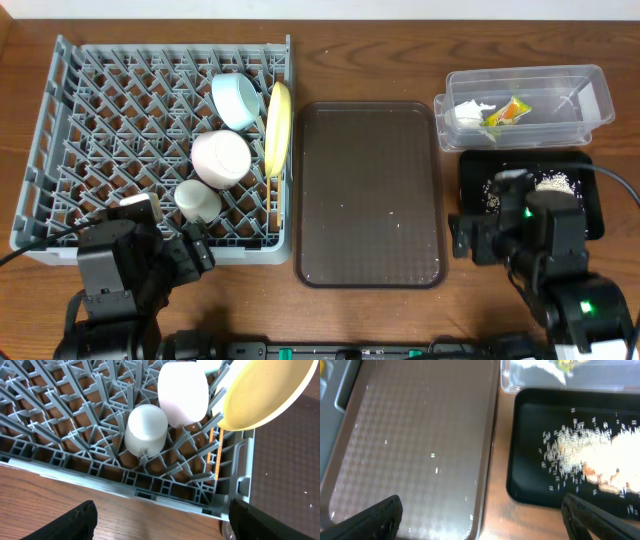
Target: Sort waste into correct bins and load items into the dishwasher rack
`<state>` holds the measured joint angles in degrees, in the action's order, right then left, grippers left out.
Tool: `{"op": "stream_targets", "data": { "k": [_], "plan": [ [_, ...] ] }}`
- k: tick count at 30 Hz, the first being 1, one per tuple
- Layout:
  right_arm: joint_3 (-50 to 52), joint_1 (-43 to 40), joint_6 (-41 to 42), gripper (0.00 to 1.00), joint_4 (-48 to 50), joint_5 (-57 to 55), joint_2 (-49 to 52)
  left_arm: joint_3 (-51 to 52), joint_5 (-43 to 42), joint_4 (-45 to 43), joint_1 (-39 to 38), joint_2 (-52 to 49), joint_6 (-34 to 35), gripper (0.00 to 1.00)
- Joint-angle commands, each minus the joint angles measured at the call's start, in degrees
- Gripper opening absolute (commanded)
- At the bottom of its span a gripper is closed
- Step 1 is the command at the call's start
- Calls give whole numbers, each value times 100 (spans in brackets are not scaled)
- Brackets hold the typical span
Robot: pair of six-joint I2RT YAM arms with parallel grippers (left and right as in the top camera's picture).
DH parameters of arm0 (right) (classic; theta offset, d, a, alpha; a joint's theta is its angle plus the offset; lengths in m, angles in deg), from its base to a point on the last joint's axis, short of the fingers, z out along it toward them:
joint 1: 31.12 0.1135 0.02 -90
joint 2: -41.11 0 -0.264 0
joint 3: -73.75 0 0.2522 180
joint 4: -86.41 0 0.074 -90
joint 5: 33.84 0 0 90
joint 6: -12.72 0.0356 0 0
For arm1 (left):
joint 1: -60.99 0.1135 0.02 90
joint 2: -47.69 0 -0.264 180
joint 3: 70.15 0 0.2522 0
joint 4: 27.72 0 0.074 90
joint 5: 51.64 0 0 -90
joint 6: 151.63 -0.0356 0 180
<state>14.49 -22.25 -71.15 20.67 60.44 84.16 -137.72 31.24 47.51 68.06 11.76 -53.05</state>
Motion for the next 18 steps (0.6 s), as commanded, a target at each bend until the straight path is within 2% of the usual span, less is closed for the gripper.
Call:
{"op": "stream_targets", "data": {
  "k": [1, 6, 18],
  "plan": [
    [52, 57, 68, 99, -245, 24, -243, 44, 31, -7, 24, -31, -20, 86],
    [52, 57, 68, 99, -621, 26, -264, 44, 31, -7, 24, -31, -20, 86],
    [68, 76, 68, 99, -697, 26, -378, 44, 31, -7, 24, -31, -20, 87]
  ]
}}
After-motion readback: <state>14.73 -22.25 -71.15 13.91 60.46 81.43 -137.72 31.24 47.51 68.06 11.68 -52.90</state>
